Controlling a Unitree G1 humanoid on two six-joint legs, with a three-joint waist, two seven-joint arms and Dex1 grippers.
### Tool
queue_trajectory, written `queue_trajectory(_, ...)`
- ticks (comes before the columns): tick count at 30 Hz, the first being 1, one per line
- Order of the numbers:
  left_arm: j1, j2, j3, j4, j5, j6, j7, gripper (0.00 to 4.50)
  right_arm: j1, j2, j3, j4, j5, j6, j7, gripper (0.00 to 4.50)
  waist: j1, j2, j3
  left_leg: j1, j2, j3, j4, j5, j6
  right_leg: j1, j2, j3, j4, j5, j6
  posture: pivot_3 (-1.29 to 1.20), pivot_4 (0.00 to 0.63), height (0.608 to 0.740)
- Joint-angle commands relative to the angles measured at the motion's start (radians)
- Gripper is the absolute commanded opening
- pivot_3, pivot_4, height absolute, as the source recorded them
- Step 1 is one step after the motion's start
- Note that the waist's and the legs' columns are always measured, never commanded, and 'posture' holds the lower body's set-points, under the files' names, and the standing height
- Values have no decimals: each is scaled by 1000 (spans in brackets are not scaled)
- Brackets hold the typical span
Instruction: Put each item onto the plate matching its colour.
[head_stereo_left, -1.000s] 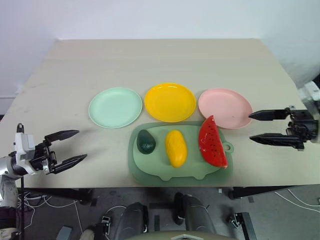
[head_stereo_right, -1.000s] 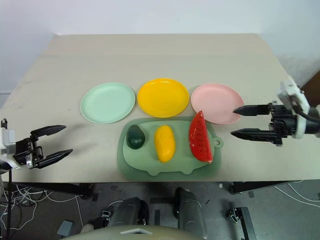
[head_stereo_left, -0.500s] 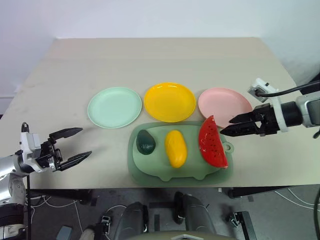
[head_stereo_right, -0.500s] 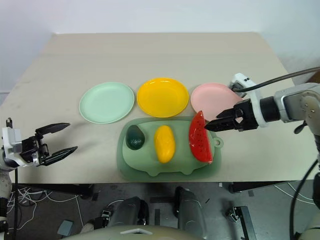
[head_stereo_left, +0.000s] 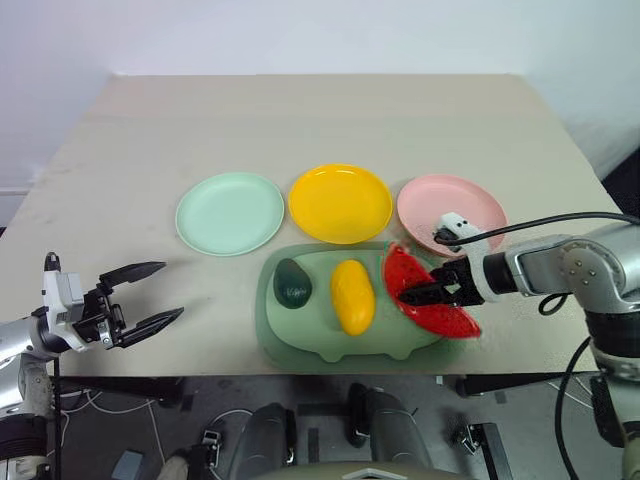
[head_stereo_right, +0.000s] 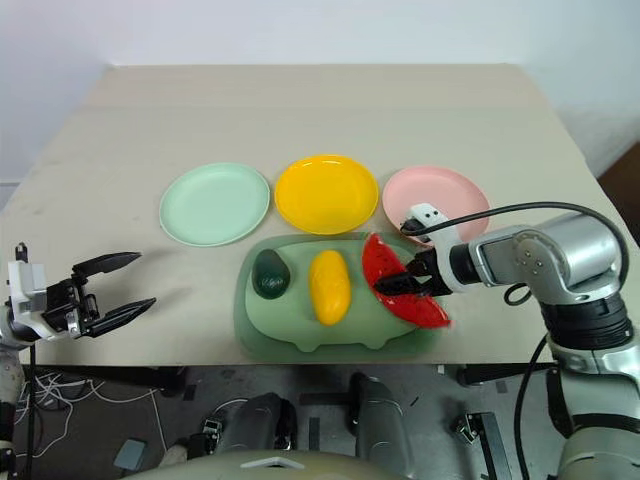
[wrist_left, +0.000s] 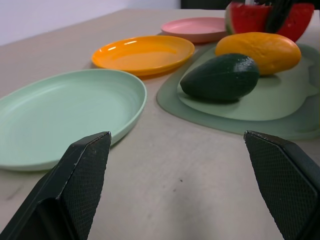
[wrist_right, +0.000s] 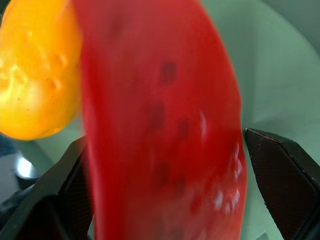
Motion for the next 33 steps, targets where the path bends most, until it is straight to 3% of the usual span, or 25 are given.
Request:
queue_trajectory(1, 6, 13, 18, -27, -6, -8, 5, 4465, 27, 28, 3, -52, -38, 4, -56, 4500, -1, -1, -1, 0, 0, 0, 0, 0, 0, 0, 0, 0, 0, 0, 0, 0, 150, 733)
queue_trajectory(9, 5, 19, 20, -31, -5, -5, 10, 4465, 60, -7, 58, -98, -83, -40, -60, 4500, -1, -5, -4, 2, 0, -1, 0, 0, 0, 2, 0, 0, 0, 0, 0, 0, 150, 733)
queue_trajectory(15, -4, 17, 14, -29, -4, -2, 12, 4500, 71, -38, 99, -112, -102, -82, -47, 3092, 0, -8, -6, 12, 1, -1, -3, 0, 1, 10, 0, 0, -2, -1, 0, 0, 150, 733)
queue_trajectory(20, -15, 10, 5, -20, 3, -6, 16, 4500, 26, -20, 34, -81, -50, -37, 10, 3063, 0, -8, -6, 12, 2, -1, -3, 0, 1, 10, 0, 0, -2, -1, 0, 0, 150, 733)
queue_trajectory(24, -30, 5, -6, -8, 8, -8, 20, 4500, -111, -20, -69, 107, -51, -26, 51, 3062, 0, -7, -5, 10, 1, -1, -3, 0, 1, 8, 0, 0, -2, 0, 0, 0, 150, 733)
queue_trajectory(27, -43, 3, -10, 5, 11, -9, 19, 4500, -250, -43, -79, 309, -112, -125, 66, 3062, -1, -6, -4, 10, 1, 0, -3, 0, 1, 7, 0, 1, -2, 0, 0, 0, 150, 733)
queue_trajectory(33, -61, -4, -15, 17, 14, -13, 21, 4500, -405, -23, 7, 705, -328, -408, 46, 3062, -1, -6, -4, 9, 0, 3, -5, 0, 1, 6, 1, 0, -2, 0, 0, 0, 150, 733)
